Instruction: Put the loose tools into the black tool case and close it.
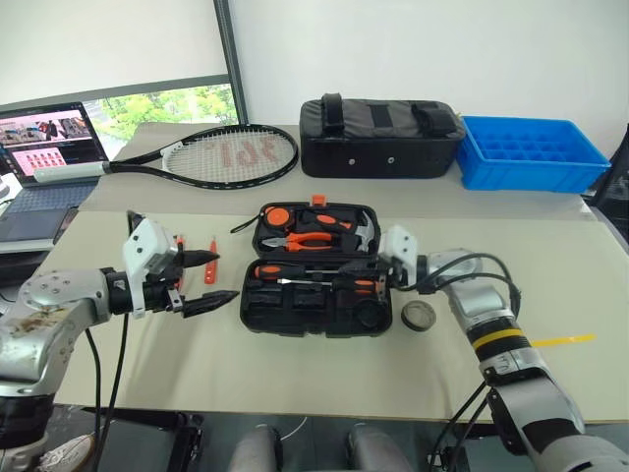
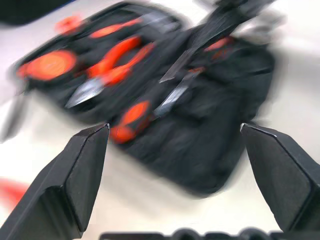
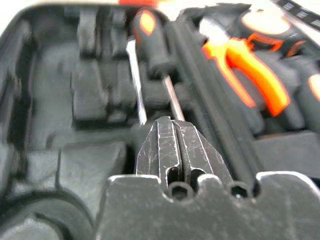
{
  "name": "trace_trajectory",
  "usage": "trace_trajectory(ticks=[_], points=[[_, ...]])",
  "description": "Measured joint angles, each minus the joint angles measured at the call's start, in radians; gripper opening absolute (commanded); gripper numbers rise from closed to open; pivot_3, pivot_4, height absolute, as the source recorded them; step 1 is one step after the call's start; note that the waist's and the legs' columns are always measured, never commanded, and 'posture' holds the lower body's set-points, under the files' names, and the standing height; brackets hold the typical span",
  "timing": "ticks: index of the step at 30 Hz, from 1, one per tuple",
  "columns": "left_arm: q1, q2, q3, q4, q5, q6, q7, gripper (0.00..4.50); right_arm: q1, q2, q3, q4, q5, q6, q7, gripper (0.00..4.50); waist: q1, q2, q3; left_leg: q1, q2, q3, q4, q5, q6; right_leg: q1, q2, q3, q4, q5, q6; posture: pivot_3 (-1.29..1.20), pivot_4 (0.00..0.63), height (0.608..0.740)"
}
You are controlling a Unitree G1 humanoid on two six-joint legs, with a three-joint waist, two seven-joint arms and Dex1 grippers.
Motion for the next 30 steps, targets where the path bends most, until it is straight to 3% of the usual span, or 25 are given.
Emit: trace_trajectory(ticks=[2, 7, 12, 18, 27, 30], points=[[-0.017, -0.054, -0.003, 0.012, 0.042, -0.006, 0.089, 4.5, 0.007, -0.016, -0.033, -0.051, 0.057, 0.033, 0.028, 0.98, 0.002, 0.0, 0.0, 0.0, 0.0, 0.0, -0.001, 0.0, 0.0, 0.0, -0.001, 0.0, -0.001, 0.0, 0.0, 0.0, 0.15, 0.708], [-0.069, -0.215, -0.018, 0.047, 0.152, 0.073, 0.395, 4.5, 0.051, -0.096, -0.127, -0.178, 0.17, 0.116, 0.063, 2.77, 0.013, 0.0, 0.0, -0.002, -0.001, -0.002, -0.001, 0.0, 0.0, 0.0, -0.003, -0.002, -0.002, 0.0, 0.0, 0.0, 0.15, 0.708], [-0.136, -0.351, -0.061, 0.074, 0.214, 0.174, 0.594, 4.5, 0.088, -0.211, -0.153, -0.198, 0.194, 0.152, 0.151, 4.43, 0.023, 0.0, 0.0, -0.003, -0.003, -0.001, -0.001, 0.0, 0.0, 0.0, -0.003, -0.001, -0.003, 0.0, 0.001, 0.0, 0.15, 0.708], [-0.234, -0.455, -0.068, 0.168, 0.258, 0.243, 0.74, 4.5, 0.082, -0.28, -0.177, -0.187, 0.229, 0.154, 0.23, 4.43, 0.019, -0.001, 0.0, -0.002, -0.002, -0.001, -0.001, 0.0, 0.0, 0.001, -0.001, -0.001, -0.004, 0.0, 0.0, 0.0, 0.15, 0.708], [-0.267, -0.542, -0.074, 0.272, 0.302, 0.304, 0.849, 4.5, 0.054, -0.336, -0.2, -0.106, 0.228, 0.146, 0.278, 4.43, 0.028, -0.001, 0.0, -0.002, -0.003, -0.001, -0.001, 0.0, 0.0, 0.001, -0.002, -0.001, -0.004, 0.0, 0.0, 0.0, 0.15, 0.708], [-0.275, -0.569, -0.055, 0.279, 0.297, 0.318, 0.863, 3.86, 0.042, -0.341, -0.208, -0.1, 0.228, 0.132, 0.279, 4.5, 0.03, 0.0, 0.0, -0.002, -0.003, -0.001, -0.001, 0.0, -0.001, 0.002, -0.002, -0.001, -0.004, 0.0, 0.0, 0.0, 0.15, 0.708]])
